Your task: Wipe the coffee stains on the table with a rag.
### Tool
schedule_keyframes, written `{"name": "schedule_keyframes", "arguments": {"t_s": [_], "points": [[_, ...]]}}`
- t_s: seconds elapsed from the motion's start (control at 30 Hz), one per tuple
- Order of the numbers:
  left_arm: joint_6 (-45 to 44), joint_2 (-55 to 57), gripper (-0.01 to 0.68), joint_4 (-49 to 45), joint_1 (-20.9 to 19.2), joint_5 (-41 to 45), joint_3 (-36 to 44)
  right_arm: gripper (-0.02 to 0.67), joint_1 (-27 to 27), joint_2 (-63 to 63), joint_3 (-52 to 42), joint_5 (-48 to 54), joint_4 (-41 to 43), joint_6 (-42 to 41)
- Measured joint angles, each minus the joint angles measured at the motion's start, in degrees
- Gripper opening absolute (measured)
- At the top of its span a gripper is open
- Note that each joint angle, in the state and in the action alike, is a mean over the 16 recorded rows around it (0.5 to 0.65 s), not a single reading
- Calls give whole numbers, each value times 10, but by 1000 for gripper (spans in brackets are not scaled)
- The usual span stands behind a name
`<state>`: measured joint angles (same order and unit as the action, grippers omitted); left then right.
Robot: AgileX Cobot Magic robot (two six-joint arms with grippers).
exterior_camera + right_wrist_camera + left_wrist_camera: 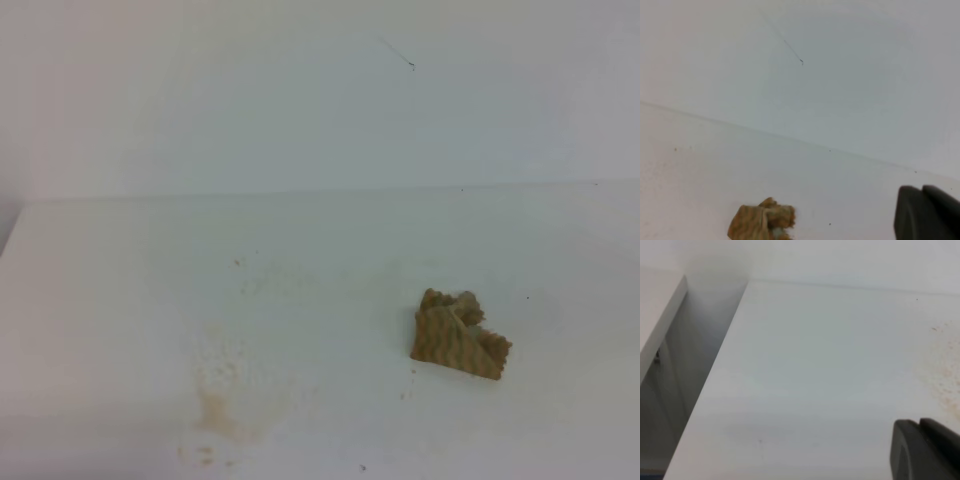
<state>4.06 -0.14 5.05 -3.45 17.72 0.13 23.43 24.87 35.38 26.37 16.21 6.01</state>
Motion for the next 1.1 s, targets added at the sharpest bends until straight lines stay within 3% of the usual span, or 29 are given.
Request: {"name": "schedule_keyframes", "arguments": {"t_s": [0.27, 0.47, 0.77, 1.1], "points": [[0, 0, -3, 0, 0, 1, 0, 0, -9, -7, 0, 2, 5, -6], [0, 0, -3, 0, 0, 1, 0, 0, -49, -34, -1, 8, 16, -13], [0, 1, -3, 0, 0, 1, -1, 0, -176, -112, -39, 28, -22, 30], [0, 0, -3, 0, 0, 1, -1, 0, -315, -183, -194, -62, -85, 75]]}}
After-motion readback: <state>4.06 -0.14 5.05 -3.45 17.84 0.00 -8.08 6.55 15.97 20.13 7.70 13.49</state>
